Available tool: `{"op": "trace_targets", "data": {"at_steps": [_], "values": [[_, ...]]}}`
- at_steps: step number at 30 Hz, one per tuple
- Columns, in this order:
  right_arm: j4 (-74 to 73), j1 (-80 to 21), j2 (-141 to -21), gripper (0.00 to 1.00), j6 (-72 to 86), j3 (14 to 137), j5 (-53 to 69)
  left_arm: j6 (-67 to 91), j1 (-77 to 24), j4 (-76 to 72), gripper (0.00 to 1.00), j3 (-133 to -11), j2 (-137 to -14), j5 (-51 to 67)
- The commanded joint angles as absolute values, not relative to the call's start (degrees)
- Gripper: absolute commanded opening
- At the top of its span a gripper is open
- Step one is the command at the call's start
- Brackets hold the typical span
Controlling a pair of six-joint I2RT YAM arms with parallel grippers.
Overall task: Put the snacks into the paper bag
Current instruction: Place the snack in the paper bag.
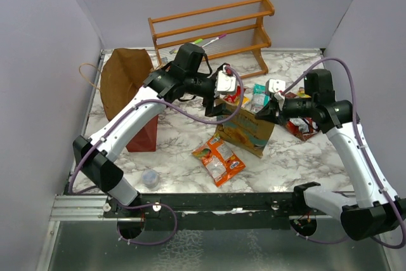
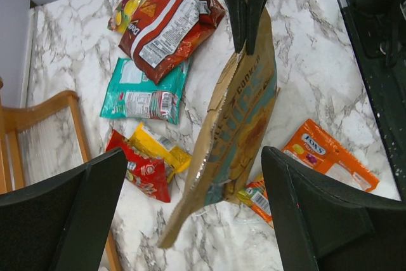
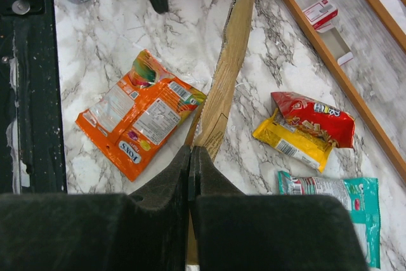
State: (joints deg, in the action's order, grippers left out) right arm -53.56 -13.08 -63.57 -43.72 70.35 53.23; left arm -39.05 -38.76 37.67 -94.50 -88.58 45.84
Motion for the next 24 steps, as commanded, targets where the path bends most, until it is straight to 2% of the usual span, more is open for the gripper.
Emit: {"op": "trace_targets", "data": {"at_steps": [1, 6, 14, 18, 20, 22, 24], "values": [[-50.4, -13.4, -60.2, 0.01, -46.0, 68.9, 57.1, -49.6, -39.5, 41.9, 0.9, -97.0, -92.4, 52.0], [-48.8, -13.4, -58.4, 0.01, -47.1, 66.1, 56.9, -57.1, -39.5, 45.5, 0.79, -97.5, -96.3, 55.1], [-44.6, -13.4, -57.1, 0.01, -46.5, 62.3, 56.9, -56.8, -39.5, 46.7, 0.5, -98.6, -101.7, 58.4], [-42.0, -13.4, -56.4, 0.01, -44.3, 61.2, 56.5, -57.6, -39.5, 46.9, 0.32, -97.0, -101.5, 59.0], [-40.5, -13.4, -55.7, 0.02, -42.6, 60.7, 55.2, -58.2, -39.5, 47.1, 0.19, -96.8, -101.1, 59.3], [-39.2, -13.4, -55.0, 0.08, -40.7, 60.1, 52.9, -58.0, -39.5, 46.7, 0.06, -96.9, -100.6, 59.7], [-38.5, -13.4, -54.3, 0.2, -38.4, 59.7, 50.5, -56.2, -39.4, 45.3, 0.0, -96.7, -99.7, 59.7]]}}
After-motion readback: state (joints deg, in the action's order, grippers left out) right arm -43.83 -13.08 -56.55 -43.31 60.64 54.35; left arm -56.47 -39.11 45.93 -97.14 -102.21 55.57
